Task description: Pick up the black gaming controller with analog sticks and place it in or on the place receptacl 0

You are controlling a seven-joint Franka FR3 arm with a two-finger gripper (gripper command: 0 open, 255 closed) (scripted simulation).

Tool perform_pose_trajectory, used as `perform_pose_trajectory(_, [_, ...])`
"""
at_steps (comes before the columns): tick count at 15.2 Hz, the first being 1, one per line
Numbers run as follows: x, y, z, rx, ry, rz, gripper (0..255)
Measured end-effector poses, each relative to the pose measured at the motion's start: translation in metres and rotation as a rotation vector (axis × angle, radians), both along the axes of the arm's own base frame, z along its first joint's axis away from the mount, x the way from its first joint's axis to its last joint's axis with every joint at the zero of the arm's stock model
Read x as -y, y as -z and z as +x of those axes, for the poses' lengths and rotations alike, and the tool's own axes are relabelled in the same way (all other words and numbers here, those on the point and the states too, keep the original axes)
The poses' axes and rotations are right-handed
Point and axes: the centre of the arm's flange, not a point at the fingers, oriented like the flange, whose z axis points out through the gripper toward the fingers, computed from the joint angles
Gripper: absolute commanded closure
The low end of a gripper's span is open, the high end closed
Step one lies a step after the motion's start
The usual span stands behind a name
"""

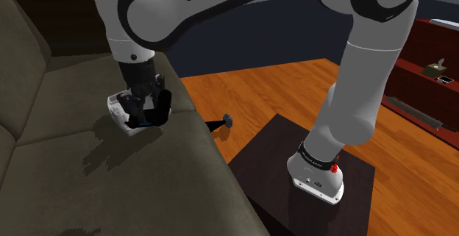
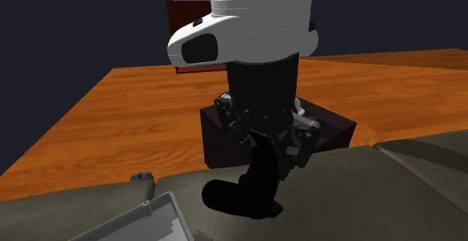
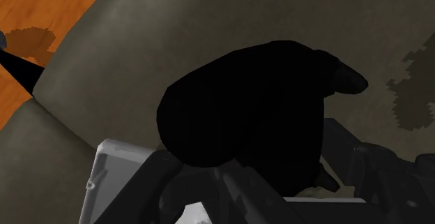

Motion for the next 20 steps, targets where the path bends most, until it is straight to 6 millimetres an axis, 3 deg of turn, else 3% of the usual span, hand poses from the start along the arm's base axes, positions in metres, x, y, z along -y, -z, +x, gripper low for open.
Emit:
perform_pose_trajectory(16, [0.051, -0.004, 0.201, 0.0, -0.001, 0.001, 255])
perform_pose_trajectory(20, [0.054, 0.015, 0.215, -0.001, 0.0, -0.001, 255])
